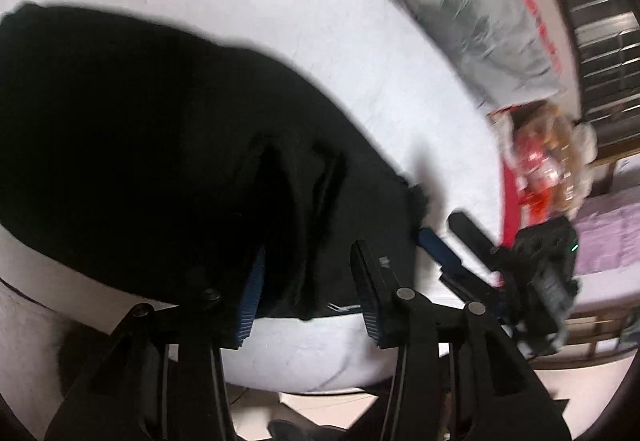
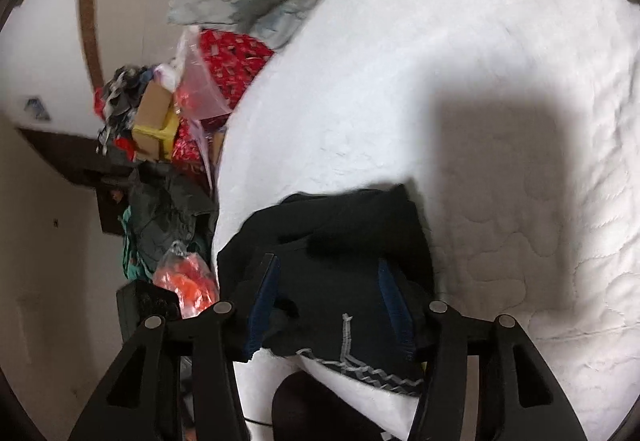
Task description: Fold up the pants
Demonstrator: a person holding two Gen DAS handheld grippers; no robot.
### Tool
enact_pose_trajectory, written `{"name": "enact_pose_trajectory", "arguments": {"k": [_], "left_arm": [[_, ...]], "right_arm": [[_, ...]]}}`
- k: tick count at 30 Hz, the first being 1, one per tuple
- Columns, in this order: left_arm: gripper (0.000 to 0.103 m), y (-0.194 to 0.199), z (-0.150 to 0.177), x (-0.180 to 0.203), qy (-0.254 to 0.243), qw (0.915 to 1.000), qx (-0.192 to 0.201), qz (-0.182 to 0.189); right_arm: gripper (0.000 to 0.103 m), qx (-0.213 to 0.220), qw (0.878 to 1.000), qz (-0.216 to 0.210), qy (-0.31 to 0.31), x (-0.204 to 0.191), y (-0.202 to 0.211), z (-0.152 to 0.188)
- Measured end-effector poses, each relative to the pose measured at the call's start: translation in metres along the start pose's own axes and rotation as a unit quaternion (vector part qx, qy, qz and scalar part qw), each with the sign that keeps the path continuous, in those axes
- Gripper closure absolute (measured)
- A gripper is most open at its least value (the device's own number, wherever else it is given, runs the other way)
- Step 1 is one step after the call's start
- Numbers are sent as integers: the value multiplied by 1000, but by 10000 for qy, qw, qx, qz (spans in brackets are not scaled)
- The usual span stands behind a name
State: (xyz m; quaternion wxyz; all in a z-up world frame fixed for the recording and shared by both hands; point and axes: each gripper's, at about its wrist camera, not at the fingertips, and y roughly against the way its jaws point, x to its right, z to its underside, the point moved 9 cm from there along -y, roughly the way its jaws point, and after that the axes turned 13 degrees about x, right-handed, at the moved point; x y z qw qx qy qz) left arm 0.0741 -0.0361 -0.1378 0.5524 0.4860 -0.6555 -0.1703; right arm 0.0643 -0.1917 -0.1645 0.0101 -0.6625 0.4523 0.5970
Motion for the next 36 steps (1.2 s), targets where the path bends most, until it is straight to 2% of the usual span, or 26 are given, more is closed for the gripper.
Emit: {"name": "enact_pose_trajectory", "arguments": {"k": [3,5,8,10,15,21,26,32,36], "left_arm": [[61,40,-25,-13,-40,9996,221,143],[61,60,-41,-30,-88,9994,334,43],[61,90,-62,-65,-182,9986,413,-283],[61,104,-72,-92,-220,9980,393,-436],[61,117,-91,-135,-154,9985,230,-481],[61,104,-116,-160,-340,9989,-148,-287],[61,87,-126,-172,-690,9962,-512,-113],[61,64,-131,-177,-1113,9894,-908,-198],[61,56,-133,-172,-1259,9866,-1023,-146]], "right_arm": [[45,113,9967,168,786,-27,15,3],[41,167,9904,335,1332,-44,18,12],[38,149,9677,592,2445,-80,11,46],[38,118,9529,660,2958,-101,0,70],[35,-155,9097,587,4107,-157,-51,147],[34,-329,8876,630,4550,-195,-112,196],[33,-454,8702,795,4841,-203,-153,223],[33,-409,8692,1140,4794,-202,-188,232],[33,-390,8559,1333,4982,-203,-209,241]]}}
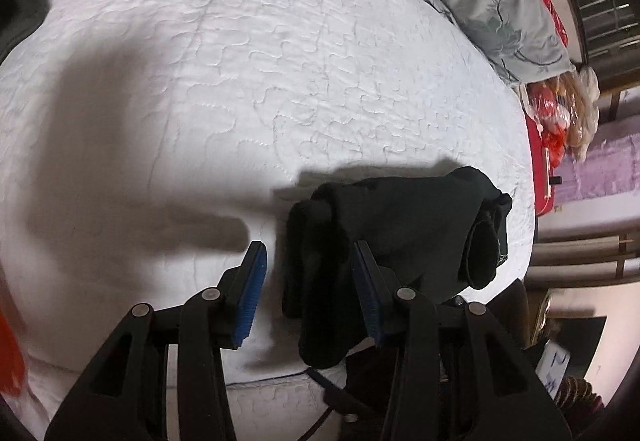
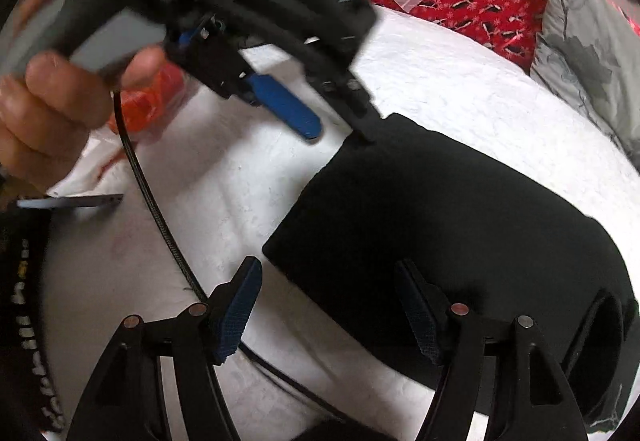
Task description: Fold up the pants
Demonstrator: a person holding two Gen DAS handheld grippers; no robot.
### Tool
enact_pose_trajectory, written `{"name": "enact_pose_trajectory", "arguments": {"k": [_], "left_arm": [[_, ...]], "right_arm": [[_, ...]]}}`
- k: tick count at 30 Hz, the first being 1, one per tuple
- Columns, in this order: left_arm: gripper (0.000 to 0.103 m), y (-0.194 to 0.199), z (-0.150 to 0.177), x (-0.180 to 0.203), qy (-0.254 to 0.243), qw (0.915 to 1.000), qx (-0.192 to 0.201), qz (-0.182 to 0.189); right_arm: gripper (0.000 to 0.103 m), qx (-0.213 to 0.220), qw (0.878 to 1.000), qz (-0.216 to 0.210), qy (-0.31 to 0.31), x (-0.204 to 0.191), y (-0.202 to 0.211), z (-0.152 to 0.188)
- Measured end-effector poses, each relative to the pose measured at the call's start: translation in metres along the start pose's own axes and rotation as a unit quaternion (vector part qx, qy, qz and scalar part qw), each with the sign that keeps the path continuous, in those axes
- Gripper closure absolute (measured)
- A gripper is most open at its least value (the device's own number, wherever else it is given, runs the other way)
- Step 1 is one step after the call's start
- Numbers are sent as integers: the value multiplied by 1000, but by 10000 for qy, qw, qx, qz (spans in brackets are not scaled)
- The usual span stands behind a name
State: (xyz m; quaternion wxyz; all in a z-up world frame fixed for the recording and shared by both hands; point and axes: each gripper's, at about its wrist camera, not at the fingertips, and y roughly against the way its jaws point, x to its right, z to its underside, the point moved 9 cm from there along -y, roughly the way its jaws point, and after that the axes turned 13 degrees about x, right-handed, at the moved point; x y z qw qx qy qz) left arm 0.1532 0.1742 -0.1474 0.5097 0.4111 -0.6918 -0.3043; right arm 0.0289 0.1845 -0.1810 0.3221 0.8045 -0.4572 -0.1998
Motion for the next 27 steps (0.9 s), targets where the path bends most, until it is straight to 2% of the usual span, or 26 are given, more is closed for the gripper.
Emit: {"name": "enact_pose_trajectory", "arguments": {"k": [6,9,12,15,17,19,27], "left_arm": [[61,-21,-3,1,-45,9997,-236,-9],[61,-26,-3,1,104,9994,-282,148],[61,-28,-4,4,224,9990,-253,281],[61,-30,-4,6,204,9993,-270,155],[67,-28,-6,7,286,9994,-186,98],[72,-26,-8,8,357,9992,-126,110],[77,-5,-11,18,647,9977,130,153]], "right_arm": [[32,158,9988,417,184,-4,-16,-2],[32,226,9987,419,197,-4,-16,0],[38,269,9990,329,110,-1,-14,1],[51,270,9994,219,21,4,-10,1],[64,257,9995,120,-106,10,-9,-1],[70,244,9993,18,-278,15,-8,-3],[73,413,9946,-384,-873,32,14,-16]]}}
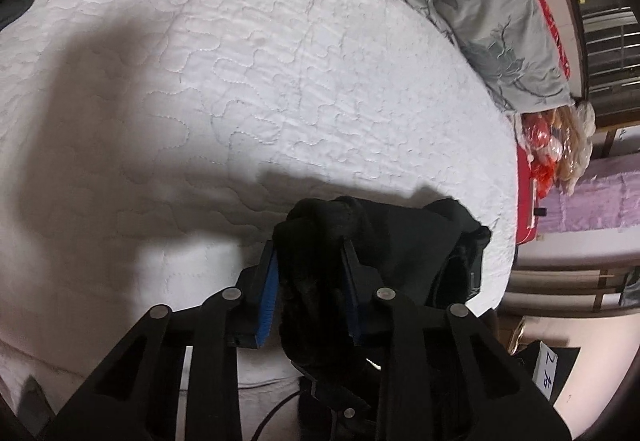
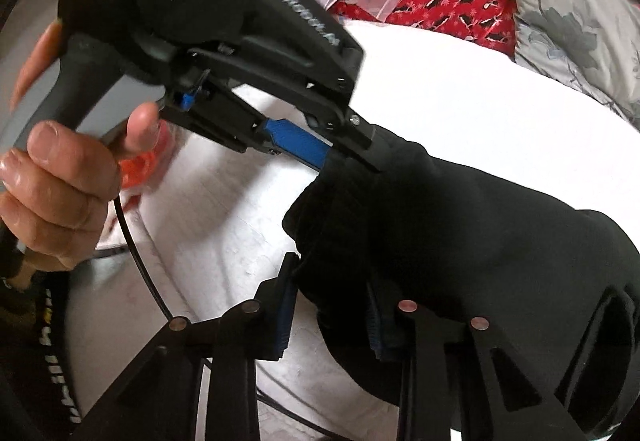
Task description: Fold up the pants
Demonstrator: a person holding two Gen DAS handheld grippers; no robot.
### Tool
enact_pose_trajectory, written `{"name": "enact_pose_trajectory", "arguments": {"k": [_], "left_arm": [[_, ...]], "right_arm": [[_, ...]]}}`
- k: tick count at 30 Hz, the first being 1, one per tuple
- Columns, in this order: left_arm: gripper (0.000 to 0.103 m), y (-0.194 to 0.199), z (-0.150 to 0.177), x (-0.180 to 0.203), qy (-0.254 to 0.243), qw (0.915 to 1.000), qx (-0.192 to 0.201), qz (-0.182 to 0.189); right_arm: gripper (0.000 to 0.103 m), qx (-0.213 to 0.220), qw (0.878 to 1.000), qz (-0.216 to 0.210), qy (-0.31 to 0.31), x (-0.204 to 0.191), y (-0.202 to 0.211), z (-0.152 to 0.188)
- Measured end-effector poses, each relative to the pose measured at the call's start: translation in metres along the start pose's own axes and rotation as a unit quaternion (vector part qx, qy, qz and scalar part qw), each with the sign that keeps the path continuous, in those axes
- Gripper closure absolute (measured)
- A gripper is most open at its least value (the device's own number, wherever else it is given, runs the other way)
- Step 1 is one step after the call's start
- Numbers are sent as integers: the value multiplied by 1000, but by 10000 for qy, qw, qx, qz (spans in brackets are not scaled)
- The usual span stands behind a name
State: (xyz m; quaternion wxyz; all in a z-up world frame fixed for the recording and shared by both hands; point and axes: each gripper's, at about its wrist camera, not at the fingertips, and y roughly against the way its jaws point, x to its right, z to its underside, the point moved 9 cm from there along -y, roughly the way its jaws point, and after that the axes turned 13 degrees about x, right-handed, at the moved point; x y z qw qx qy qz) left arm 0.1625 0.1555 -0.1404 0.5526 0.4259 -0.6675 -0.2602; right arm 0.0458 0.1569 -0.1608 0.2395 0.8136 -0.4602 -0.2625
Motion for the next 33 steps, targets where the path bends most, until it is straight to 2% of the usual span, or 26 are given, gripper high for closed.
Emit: {"name": "enact_pose_trajectory", "arguments": {"k": [9,14,18,22,24,26,30,33], "left_arm": [[77,25,7,31,139,9996,257,57],[77,29,14,77,-13,9993,355,146],[77,20,21,123,-181,9988,377,252],[77,-8,30,180,-438,9978,268,421],[77,-33,38,208,-549,9974,84,449],[77,-64,49,235,-688,9967,-170,403],[77,-118,72,272,-868,9939,-622,268],[77,-139,83,283,-1035,9919,-729,64]], "right_arm": [[73,286,9992,-257,-124,2,37,-14],[73,511,9973,-395,-349,18,71,-22],[73,680,9934,-523,-764,51,102,-25],[73,785,9843,-541,-1484,102,131,-18],[73,789,9784,-491,-1844,131,142,-10],[73,793,9733,-400,-2117,157,151,-1],[73,801,9552,-220,-2841,216,170,25],[74,770,9429,-99,-3240,254,178,43]]}}
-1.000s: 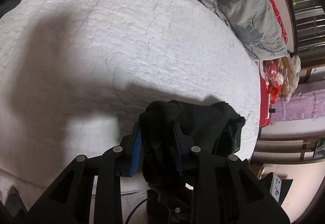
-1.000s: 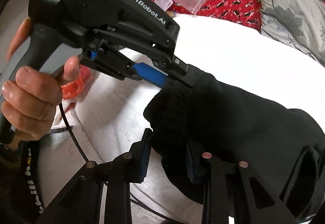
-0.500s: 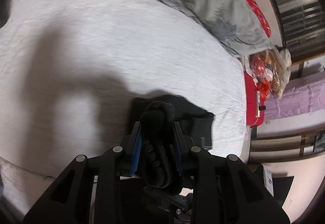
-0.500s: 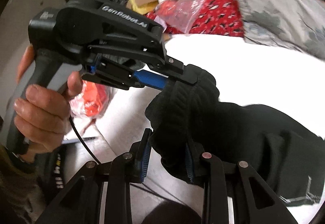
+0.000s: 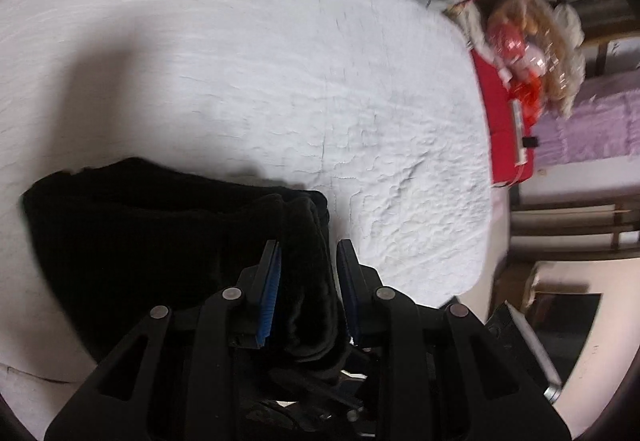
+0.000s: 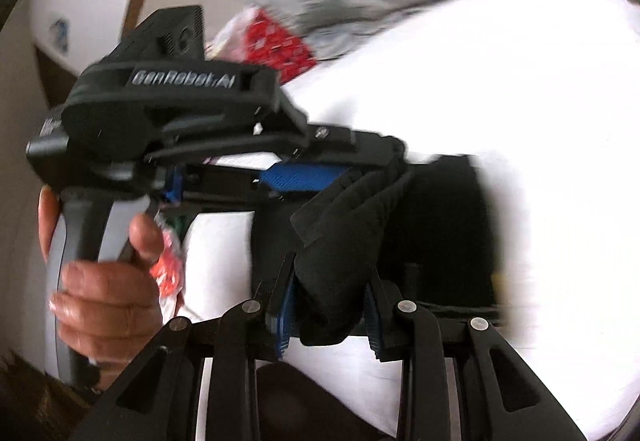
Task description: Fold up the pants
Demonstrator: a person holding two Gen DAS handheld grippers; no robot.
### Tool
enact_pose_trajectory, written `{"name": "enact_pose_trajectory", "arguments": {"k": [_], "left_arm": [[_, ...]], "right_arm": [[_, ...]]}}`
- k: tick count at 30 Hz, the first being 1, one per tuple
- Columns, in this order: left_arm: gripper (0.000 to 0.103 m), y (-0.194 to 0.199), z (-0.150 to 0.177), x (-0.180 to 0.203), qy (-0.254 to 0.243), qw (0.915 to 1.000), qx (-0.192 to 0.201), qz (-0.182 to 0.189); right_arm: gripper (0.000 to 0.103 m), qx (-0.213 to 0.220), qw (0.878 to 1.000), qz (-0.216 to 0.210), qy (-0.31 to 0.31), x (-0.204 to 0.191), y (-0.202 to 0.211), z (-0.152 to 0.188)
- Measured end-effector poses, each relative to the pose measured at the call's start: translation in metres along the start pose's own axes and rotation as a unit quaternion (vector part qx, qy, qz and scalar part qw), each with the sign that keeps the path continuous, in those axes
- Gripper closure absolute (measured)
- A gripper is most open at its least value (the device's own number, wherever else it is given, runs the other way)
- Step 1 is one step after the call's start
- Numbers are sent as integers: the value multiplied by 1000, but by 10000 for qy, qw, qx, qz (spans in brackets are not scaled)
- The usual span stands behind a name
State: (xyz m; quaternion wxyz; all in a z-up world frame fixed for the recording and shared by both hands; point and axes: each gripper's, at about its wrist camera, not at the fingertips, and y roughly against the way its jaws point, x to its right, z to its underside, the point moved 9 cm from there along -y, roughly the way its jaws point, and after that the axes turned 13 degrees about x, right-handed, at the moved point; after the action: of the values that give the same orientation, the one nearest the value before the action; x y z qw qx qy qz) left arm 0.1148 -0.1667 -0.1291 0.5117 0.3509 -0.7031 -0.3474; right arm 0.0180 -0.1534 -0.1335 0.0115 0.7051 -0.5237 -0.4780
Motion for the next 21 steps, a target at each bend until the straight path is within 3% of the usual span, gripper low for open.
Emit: {"name": "enact_pose_trajectory", "arguments": {"k": [4,8,14,15,16,17,19,21], "left_arm": [[77,-11,2,4,9,9998,-57,-186],[77,11,2,-3,268,9996,82,-2],[76,80,-10,-21,714,9920,861,583],[70,91,-12,-28,796,9897,1013,627],[56,103,-13,-39,857,9872,1199,615],[51,113,-13,-55,886,9856,1381,401],[48,122,-7,-86,913,9828,1601,-79],[48,119,2,-103,1069,9819,1561,-130]], "right_arm": [[72,-195,9990,30,-401,33,-1,2],[67,-366,9977,-180,-545,35,-6,5],[56,-256,9983,-334,-391,29,18,-10],[55,-178,9985,-323,-395,31,23,-16],[53,-101,9986,-308,-416,32,27,-19],[48,25,9986,-248,-459,36,31,-28],[45,178,9981,-171,-559,40,31,-43],[39,143,9978,-179,-616,37,22,-53]]}}
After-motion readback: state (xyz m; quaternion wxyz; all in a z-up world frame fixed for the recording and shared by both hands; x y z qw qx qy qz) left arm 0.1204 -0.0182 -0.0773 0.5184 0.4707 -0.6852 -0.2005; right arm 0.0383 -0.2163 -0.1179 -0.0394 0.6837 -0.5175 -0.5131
